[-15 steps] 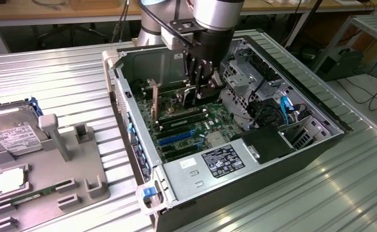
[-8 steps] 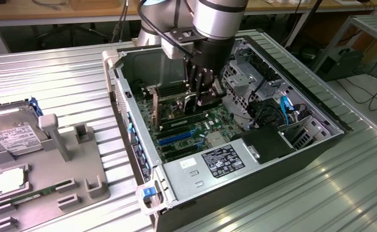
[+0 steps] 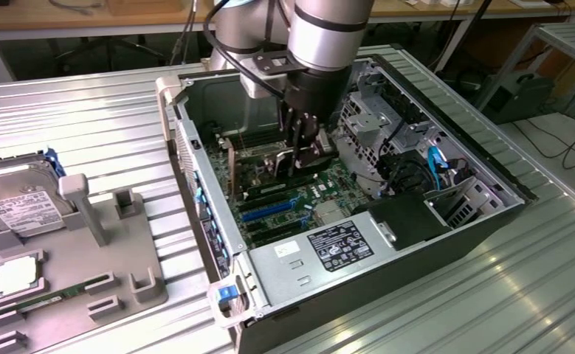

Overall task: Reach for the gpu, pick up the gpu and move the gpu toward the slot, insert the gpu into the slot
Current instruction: 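Insert the gpu into the slot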

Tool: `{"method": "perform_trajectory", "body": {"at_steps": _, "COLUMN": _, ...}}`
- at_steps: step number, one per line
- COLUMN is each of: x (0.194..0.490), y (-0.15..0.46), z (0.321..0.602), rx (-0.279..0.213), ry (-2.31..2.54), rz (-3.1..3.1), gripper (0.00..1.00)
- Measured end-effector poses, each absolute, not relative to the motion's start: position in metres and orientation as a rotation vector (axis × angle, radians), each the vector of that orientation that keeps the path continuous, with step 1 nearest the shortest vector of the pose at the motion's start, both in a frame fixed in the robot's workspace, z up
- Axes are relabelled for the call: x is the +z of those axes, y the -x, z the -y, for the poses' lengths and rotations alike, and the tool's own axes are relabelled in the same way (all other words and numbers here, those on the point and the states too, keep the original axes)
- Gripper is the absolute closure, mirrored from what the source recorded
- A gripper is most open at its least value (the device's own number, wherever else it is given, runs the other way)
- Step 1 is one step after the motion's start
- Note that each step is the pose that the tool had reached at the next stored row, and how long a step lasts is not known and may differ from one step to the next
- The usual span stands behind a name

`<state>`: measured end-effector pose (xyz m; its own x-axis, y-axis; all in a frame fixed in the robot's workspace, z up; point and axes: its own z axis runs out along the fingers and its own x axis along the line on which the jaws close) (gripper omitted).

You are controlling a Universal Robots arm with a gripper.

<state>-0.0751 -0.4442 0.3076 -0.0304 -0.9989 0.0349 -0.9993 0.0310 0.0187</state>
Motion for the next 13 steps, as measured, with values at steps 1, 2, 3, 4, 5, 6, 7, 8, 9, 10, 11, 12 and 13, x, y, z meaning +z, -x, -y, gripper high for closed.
{"method": "perform_trajectory", "body": {"at_steps": 1, "x": 0.306, "y": 0.076, "z": 0.445, "rx": 0.017, "ry": -2.161, "rz": 2.228, "gripper": 0.72}}
{"method": "perform_trajectory", "body": {"at_steps": 2, "x": 0.305, "y": 0.076, "z": 0.446, "rx": 0.017, "ry": -2.163, "rz": 2.226, "gripper": 0.72}}
{"method": "perform_trajectory", "body": {"at_steps": 3, "x": 0.304, "y": 0.076, "z": 0.447, "rx": 0.017, "ry": -2.165, "rz": 2.224, "gripper": 0.72}}
{"method": "perform_trajectory", "body": {"at_steps": 4, "x": 0.303, "y": 0.077, "z": 0.449, "rx": 0.017, "ry": -2.167, "rz": 2.222, "gripper": 0.72}}
{"method": "perform_trajectory", "body": {"at_steps": 5, "x": 0.303, "y": 0.077, "z": 0.451, "rx": 0.017, "ry": -2.169, "rz": 2.22, "gripper": 0.72}}
{"method": "perform_trajectory", "body": {"at_steps": 6, "x": 0.301, "y": 0.077, "z": 0.454, "rx": 0.017, "ry": -2.171, "rz": 2.218, "gripper": 0.72}}
{"method": "perform_trajectory", "body": {"at_steps": 7, "x": 0.299, "y": 0.079, "z": 0.454, "rx": 0.017, "ry": -2.175, "rz": 2.214, "gripper": 0.72}}
{"method": "perform_trajectory", "body": {"at_steps": 8, "x": 0.298, "y": 0.08, "z": 0.454, "rx": 0.018, "ry": -2.178, "rz": 2.212, "gripper": 0.72}}
{"method": "perform_trajectory", "body": {"at_steps": 9, "x": 0.298, "y": 0.08, "z": 0.454, "rx": 0.026, "ry": -2.185, "rz": 2.211, "gripper": 0.72}}
{"method": "perform_trajectory", "body": {"at_steps": 10, "x": 0.298, "y": 0.08, "z": 0.454, "rx": 0.034, "ry": -2.192, "rz": 2.212, "gripper": 0.72}}
{"method": "perform_trajectory", "body": {"at_steps": 11, "x": 0.297, "y": 0.08, "z": 0.454, "rx": 0.042, "ry": -2.198, "rz": 2.213, "gripper": 0.72}}
{"method": "perform_trajectory", "body": {"at_steps": 12, "x": 0.297, "y": 0.08, "z": 0.454, "rx": 0.046, "ry": -2.202, "rz": 2.213, "gripper": 0.72}}
{"method": "perform_trajectory", "body": {"at_steps": 13, "x": 0.296, "y": 0.081, "z": 0.453, "rx": 0.048, "ry": -2.204, "rz": 2.213, "gripper": 0.72}}
